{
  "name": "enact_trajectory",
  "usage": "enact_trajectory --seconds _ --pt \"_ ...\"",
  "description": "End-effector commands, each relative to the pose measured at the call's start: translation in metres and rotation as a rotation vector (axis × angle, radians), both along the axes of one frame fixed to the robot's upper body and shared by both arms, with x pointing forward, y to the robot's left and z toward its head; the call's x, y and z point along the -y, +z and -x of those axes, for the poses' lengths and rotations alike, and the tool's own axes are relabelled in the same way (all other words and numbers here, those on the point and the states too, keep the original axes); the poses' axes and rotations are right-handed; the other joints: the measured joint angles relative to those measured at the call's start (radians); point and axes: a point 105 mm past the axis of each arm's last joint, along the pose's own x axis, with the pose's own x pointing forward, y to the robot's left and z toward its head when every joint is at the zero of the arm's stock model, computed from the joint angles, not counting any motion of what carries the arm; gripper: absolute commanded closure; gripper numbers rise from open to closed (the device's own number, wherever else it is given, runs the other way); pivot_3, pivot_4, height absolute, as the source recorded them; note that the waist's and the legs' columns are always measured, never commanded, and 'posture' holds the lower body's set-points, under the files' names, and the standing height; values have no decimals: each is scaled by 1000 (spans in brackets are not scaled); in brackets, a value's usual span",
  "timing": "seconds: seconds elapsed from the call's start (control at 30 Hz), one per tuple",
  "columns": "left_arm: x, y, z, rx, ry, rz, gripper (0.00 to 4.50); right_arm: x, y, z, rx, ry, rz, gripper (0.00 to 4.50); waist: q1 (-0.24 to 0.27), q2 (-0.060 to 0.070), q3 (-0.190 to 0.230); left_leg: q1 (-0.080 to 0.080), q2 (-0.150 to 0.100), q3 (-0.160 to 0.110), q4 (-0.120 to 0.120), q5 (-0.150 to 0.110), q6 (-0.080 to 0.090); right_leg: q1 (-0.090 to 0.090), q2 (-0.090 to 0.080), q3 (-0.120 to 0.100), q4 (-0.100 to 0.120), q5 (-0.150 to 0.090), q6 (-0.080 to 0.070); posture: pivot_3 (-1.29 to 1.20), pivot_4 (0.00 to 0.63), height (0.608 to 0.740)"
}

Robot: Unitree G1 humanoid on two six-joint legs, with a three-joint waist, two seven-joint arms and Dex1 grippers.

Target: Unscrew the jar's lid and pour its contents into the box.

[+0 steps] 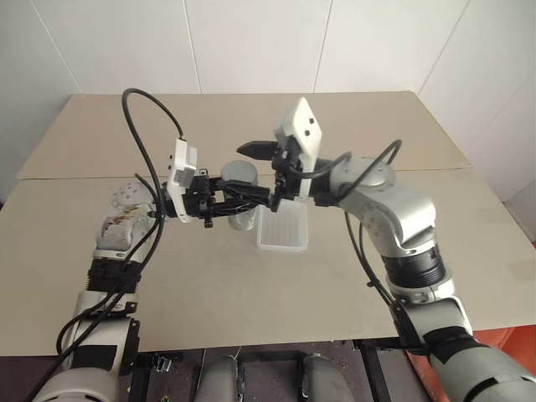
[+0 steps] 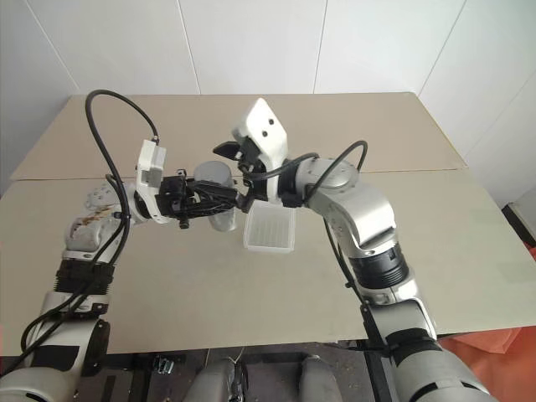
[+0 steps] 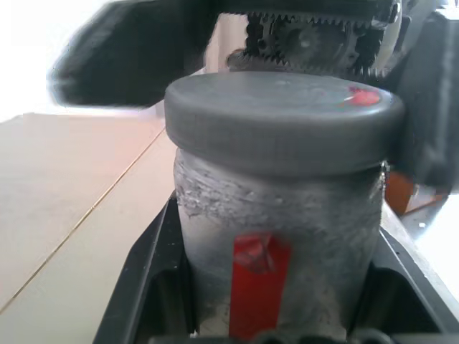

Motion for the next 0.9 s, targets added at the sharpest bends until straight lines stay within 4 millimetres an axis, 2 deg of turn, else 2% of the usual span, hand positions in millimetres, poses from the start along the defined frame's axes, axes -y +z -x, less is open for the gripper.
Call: enact_trajectory --seconds 0.03,0.17,0.33,0.47,0.53,0.63,0.73,0.9 --pt "-11 16 16 65 -59 20 2534 54 19 -25 58 -200 -62 45 0 0 0 0 0 0 0 0 0 0 0 0 0 0 0 0 150 740" --pt "-18 16 17 60 -47 11 2534 72 20 -29 55 -241 -64 45 12 0 0 0 -1 0 0 0 1 1 -1 -1 -1 0 0 0 150 740" --pt "-16 14 16 59 -43 17 2534 69 21 -17 68 -178 -54 45 -1 0 0 0 0 0 0 0 0 0 0 0 -1 0 0 0 150 740" --pt "-4 11 11 63 -49 37 2534 41 27 15 88 11 -53 45 -1 0 0 0 0 0 0 0 0 0 0 1 -1 0 0 0 150 740" --pt "0 11 8 66 -49 43 2534 32 29 24 85 64 -61 45 0 0 0 0 0 0 0 0 0 0 0 0 0 0 0 0 150 740" --pt "9 12 2 71 -54 65 2534 9 29 37 95 127 -50 45 1 0 0 0 0 0 0 0 0 0 0 0 0 0 0 0 150 740" --pt "14 13 1 77 -68 69 2534 -8 27 28 136 51 -13 45 0 0 0 0 0 0 1 0 0 0 0 0 0 0 0 0 150 740" --pt "14 14 0 80 -77 66 2534 -17 25 8 141 -50 4 45 0 0 0 0 0 0 0 0 0 0 0 0 0 0 0 0 150 740"
